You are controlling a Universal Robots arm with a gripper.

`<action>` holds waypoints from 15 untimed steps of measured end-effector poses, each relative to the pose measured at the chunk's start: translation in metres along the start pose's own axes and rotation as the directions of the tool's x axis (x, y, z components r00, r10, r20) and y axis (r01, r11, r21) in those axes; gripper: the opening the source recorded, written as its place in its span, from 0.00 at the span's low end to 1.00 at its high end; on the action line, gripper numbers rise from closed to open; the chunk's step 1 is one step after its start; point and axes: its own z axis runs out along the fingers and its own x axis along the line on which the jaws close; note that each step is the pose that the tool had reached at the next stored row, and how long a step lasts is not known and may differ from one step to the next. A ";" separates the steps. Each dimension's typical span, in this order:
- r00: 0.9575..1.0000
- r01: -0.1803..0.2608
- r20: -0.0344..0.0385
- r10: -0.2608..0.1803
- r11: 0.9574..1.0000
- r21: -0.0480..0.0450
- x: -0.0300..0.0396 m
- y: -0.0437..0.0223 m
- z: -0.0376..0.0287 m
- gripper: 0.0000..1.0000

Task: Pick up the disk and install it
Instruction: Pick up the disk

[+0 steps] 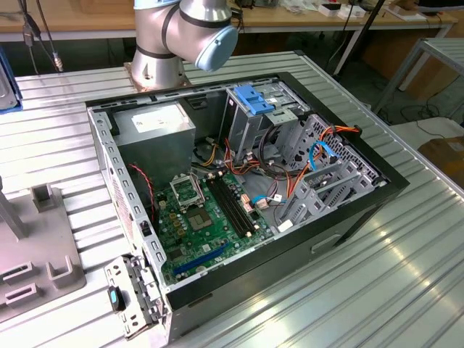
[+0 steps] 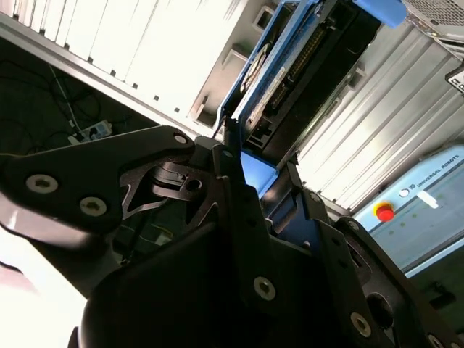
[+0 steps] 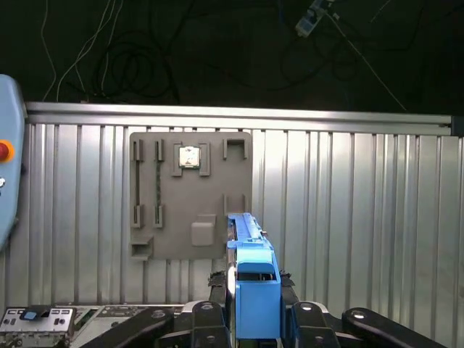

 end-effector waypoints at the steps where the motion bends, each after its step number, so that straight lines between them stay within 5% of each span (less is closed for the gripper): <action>1: 1.000 0.000 0.000 0.000 1.000 0.000 0.0001 -0.0047 0.0000 0.37; 6: 1.000 0.000 0.000 0.000 1.000 0.000 0.0006 -0.0289 -0.0003 0.37; 15: 1.000 0.000 0.000 0.000 1.000 0.000 0.0013 -0.0588 -0.0005 0.37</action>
